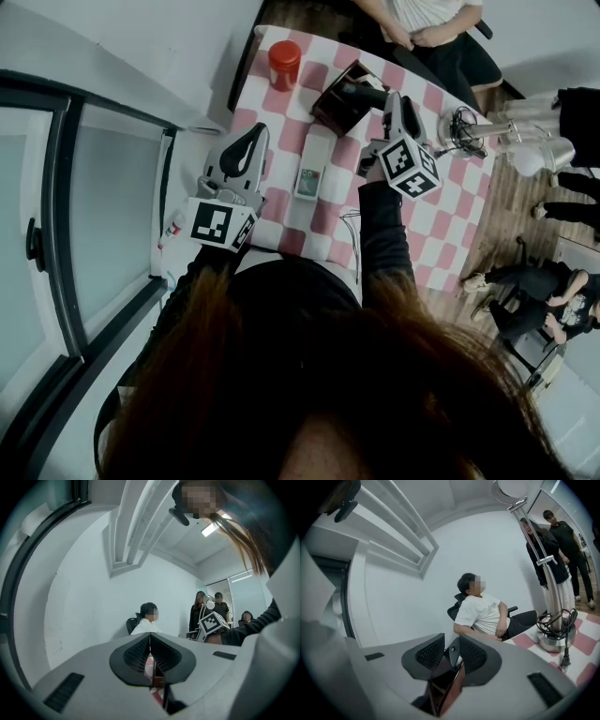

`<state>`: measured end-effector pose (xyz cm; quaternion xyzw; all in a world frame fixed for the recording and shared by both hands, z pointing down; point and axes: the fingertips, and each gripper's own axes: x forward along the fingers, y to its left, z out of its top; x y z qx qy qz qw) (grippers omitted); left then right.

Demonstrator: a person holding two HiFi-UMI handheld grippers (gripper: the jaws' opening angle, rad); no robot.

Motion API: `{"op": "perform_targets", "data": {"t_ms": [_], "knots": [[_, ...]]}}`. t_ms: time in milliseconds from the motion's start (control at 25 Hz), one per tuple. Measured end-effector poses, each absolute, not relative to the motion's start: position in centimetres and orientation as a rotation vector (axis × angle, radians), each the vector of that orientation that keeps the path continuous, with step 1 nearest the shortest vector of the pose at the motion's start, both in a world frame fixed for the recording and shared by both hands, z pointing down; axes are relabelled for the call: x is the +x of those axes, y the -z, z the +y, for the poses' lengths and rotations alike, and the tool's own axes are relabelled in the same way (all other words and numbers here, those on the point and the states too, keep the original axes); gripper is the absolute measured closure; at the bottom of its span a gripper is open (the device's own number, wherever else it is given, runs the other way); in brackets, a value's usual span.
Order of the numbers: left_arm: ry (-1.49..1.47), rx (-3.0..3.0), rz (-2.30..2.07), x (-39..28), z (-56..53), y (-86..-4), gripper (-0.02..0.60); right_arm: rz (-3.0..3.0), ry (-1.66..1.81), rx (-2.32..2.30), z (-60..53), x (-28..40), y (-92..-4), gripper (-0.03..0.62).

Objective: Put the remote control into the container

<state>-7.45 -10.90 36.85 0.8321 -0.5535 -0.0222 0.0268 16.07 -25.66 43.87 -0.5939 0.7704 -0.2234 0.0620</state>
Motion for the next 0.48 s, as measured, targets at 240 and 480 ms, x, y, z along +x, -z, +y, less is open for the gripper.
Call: {"op": "perform_targets", "data": {"t_ms": [240,480], "knots": [[0.066,2.566,-1.710,-7.5,-11.0,-36.9,0.572,2.621,0.498,-1.737,-25.9,13.8,-42.9,0.520],[0.063,2.568,-1.707,-7.3,-11.0,-36.9,0.572,2.710,0.597,-1.695,-26.2,12.0,-45.8,0.522]]}}
